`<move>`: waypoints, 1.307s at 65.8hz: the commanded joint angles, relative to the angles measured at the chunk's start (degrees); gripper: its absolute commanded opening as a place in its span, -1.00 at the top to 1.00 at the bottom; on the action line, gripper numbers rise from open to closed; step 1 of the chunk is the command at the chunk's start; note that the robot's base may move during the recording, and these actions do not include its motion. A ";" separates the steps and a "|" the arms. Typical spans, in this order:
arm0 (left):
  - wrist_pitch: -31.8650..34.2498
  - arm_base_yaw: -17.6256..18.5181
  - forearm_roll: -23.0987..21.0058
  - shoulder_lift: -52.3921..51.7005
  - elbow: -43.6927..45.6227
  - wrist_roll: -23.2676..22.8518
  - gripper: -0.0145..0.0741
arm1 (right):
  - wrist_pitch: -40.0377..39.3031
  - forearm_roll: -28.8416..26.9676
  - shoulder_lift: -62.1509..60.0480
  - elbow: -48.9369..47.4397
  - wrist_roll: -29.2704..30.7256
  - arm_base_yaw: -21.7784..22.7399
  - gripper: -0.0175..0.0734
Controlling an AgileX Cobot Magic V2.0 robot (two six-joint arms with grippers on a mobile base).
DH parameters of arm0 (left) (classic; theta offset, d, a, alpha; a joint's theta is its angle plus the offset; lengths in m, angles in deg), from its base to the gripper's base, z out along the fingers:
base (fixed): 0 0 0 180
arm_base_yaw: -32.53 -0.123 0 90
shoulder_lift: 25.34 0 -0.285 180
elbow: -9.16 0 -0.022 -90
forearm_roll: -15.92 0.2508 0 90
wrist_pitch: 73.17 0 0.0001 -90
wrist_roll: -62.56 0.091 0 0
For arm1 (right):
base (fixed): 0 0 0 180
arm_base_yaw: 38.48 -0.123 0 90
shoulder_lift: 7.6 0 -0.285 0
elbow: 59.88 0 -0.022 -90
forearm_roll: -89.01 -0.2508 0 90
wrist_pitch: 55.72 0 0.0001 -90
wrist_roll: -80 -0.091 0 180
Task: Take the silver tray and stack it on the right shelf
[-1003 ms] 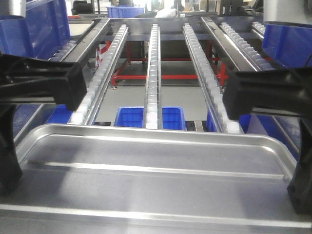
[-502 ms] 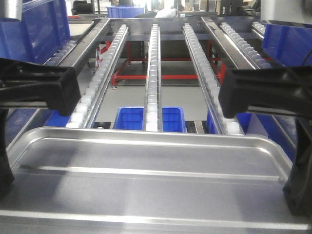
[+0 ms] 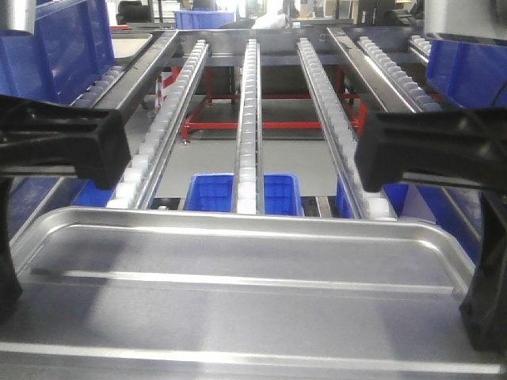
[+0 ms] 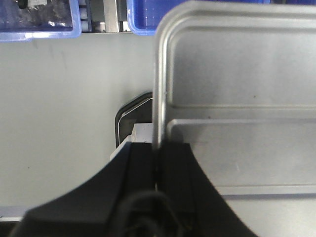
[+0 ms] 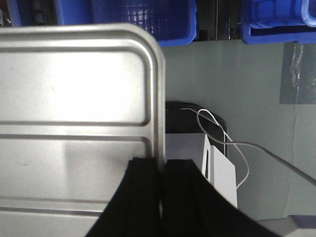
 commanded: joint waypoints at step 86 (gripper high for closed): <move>-3.44 0.42 1.81 -1.80 1.27 0.62 0.88 | 1.76 2.83 -1.37 -1.43 -0.01 0.07 0.44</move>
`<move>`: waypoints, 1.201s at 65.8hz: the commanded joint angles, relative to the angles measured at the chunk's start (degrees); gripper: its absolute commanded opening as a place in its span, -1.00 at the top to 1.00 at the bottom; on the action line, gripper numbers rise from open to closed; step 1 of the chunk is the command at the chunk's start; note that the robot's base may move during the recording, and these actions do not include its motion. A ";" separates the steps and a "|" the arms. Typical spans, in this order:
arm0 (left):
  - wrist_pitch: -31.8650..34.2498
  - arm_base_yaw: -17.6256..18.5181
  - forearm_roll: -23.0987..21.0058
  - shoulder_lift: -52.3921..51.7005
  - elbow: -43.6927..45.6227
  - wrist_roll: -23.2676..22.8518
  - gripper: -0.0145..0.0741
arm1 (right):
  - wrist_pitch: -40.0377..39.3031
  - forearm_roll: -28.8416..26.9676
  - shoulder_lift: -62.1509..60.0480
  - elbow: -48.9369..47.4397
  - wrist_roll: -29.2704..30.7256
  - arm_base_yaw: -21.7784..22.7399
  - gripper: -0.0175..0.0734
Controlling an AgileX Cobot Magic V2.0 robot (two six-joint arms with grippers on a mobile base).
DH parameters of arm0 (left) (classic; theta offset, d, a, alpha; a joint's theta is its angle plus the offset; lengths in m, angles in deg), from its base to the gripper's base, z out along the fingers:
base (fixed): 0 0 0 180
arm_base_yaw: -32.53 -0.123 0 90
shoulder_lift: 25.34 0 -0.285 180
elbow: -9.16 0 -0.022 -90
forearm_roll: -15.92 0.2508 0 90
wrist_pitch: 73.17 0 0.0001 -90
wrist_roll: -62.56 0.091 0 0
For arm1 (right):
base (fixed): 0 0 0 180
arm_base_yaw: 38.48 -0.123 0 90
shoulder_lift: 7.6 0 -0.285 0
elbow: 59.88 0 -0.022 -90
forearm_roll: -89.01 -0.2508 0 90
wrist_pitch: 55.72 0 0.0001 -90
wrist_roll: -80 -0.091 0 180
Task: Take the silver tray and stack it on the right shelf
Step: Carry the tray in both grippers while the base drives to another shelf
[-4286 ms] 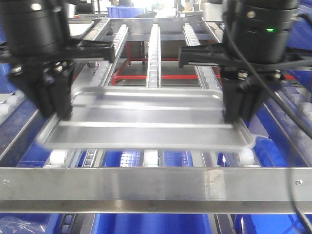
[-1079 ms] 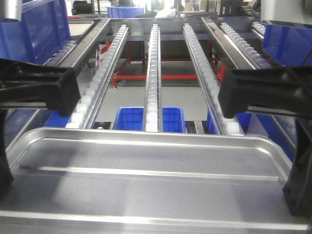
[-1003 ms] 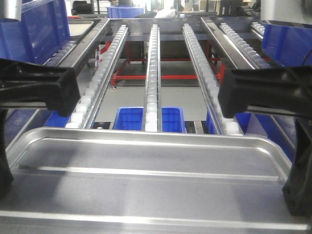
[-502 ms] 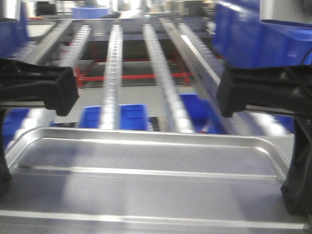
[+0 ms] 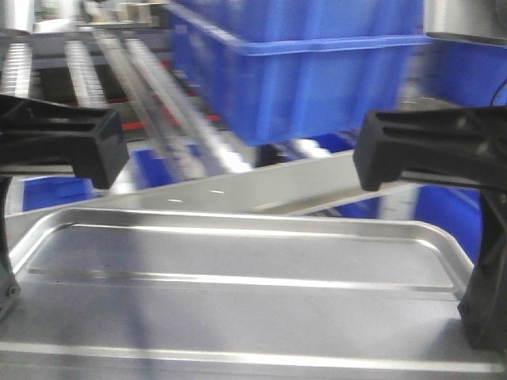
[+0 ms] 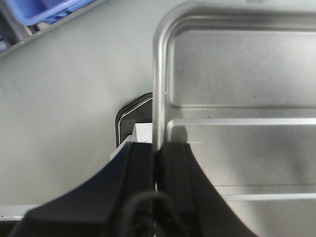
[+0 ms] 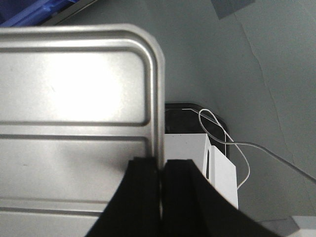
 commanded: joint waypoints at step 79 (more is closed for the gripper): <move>-6.75 0.42 1.81 -1.71 1.27 0.62 0.88 | 13.73 2.83 -1.37 -1.43 -0.01 0.11 0.44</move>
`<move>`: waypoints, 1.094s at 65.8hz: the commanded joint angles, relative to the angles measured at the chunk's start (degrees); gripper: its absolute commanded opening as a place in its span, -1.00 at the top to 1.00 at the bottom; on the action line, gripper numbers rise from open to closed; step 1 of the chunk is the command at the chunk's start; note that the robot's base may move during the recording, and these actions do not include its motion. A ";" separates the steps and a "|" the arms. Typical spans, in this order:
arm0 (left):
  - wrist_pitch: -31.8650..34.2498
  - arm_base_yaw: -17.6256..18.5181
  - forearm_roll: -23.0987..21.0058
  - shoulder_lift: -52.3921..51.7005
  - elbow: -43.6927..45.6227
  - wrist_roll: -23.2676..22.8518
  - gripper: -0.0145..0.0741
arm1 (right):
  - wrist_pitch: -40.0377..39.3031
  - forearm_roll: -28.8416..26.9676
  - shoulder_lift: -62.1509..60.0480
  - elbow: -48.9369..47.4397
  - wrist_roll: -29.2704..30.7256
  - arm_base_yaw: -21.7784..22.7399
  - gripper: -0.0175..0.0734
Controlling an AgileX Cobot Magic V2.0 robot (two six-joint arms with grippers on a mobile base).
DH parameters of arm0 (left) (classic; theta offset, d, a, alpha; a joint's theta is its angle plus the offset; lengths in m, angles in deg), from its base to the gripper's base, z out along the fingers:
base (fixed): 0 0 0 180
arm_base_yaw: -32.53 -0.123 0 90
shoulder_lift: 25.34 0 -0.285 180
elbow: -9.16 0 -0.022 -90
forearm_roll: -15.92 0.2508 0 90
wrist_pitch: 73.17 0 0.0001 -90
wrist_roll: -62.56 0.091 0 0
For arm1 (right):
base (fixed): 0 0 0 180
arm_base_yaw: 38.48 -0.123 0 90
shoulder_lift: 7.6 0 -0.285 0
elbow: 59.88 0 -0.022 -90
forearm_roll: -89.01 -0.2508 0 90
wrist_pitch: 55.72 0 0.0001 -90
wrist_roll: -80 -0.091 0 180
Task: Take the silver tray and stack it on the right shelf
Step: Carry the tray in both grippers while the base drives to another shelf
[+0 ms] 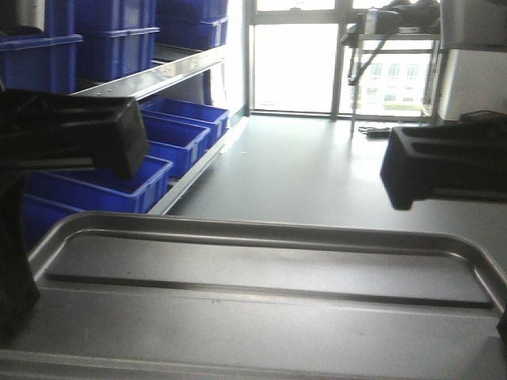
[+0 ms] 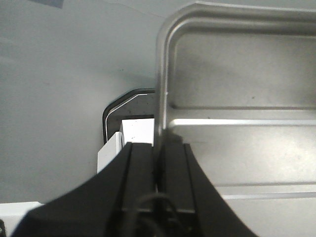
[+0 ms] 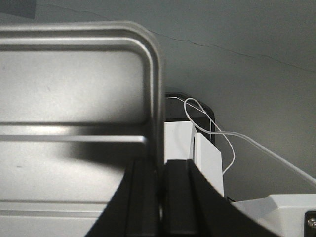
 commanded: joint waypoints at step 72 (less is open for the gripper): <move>-15.35 0.20 3.89 -1.71 1.16 0.39 0.88 | 12.08 3.90 -1.28 -1.13 -0.01 0.33 0.44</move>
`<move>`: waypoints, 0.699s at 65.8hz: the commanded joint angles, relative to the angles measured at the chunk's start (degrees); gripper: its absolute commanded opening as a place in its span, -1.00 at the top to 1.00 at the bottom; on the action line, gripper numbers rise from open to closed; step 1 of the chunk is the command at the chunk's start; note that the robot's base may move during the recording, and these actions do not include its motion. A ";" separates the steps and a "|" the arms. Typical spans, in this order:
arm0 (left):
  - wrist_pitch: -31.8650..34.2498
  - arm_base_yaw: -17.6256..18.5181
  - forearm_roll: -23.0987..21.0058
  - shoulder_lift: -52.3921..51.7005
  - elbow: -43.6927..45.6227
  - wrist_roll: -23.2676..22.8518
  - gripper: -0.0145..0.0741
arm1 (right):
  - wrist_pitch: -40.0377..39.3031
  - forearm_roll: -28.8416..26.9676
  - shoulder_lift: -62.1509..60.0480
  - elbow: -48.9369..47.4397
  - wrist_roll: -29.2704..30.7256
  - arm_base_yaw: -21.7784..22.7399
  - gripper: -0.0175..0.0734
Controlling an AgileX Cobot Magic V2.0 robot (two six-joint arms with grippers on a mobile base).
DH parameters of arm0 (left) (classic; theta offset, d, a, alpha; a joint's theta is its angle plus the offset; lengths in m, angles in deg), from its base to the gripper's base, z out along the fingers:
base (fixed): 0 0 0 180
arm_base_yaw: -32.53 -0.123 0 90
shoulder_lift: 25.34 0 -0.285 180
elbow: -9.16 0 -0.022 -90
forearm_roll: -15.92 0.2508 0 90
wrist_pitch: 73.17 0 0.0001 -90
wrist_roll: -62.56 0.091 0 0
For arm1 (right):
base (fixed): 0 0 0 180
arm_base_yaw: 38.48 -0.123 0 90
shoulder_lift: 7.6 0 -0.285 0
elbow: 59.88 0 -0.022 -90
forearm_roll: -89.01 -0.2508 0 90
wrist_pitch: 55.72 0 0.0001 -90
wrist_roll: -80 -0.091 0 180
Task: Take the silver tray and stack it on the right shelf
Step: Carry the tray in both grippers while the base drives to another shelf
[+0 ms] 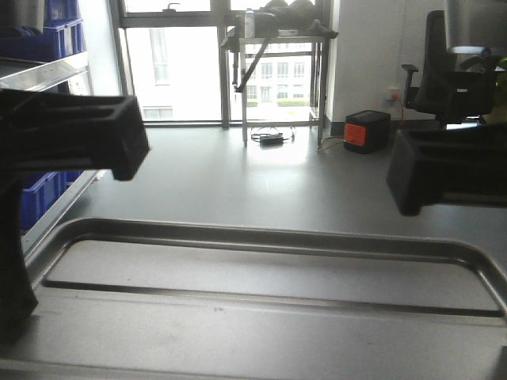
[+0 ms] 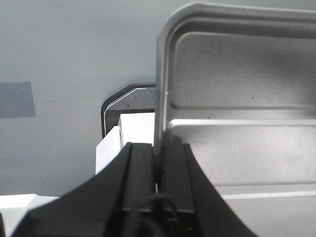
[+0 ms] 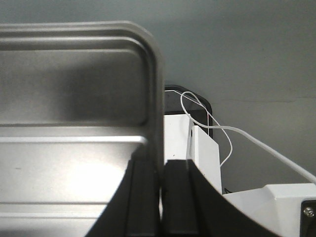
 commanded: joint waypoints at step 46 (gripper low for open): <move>-14.58 -0.04 4.88 -1.71 0.82 0.31 0.88 | 10.87 4.78 -1.28 -0.99 -0.01 0.33 0.44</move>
